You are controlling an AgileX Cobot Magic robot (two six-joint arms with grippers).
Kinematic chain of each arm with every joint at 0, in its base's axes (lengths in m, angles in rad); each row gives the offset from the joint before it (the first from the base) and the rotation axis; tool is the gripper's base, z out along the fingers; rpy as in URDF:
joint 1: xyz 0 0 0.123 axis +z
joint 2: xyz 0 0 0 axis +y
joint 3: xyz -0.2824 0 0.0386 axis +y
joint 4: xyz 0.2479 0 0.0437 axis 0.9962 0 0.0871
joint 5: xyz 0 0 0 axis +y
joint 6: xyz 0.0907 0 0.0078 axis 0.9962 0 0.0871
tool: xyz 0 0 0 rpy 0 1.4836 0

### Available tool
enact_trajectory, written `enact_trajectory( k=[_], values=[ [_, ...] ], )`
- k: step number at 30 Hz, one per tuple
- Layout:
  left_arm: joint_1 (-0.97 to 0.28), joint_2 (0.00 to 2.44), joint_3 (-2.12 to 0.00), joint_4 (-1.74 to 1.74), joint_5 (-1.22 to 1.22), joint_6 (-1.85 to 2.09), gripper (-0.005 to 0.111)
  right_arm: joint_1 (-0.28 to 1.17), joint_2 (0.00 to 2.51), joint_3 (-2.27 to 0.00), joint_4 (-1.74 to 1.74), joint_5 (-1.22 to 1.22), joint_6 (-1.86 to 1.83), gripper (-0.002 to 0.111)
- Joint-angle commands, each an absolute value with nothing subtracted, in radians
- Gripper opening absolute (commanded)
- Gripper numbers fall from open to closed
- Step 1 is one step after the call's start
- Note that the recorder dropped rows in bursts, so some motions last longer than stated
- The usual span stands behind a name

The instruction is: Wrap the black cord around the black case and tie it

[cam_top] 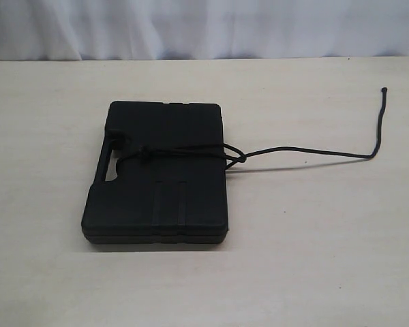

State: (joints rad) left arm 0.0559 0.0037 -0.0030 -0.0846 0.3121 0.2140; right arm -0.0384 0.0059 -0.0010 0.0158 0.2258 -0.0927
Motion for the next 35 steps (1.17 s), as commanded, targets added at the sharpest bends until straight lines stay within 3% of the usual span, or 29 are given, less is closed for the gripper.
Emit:
enact_trajectory(
  k=[1,35],
  values=[
    [0.057,0.000,0.000,-0.088,0.305,0.215,0.000,-0.044,0.000,0.000,0.019,0.230,-0.097,0.004],
    [0.057,0.000,0.000,-0.063,0.305,0.215,0.000,-0.044,0.000,0.000,0.019,0.230,-0.097,0.004]
  ],
)
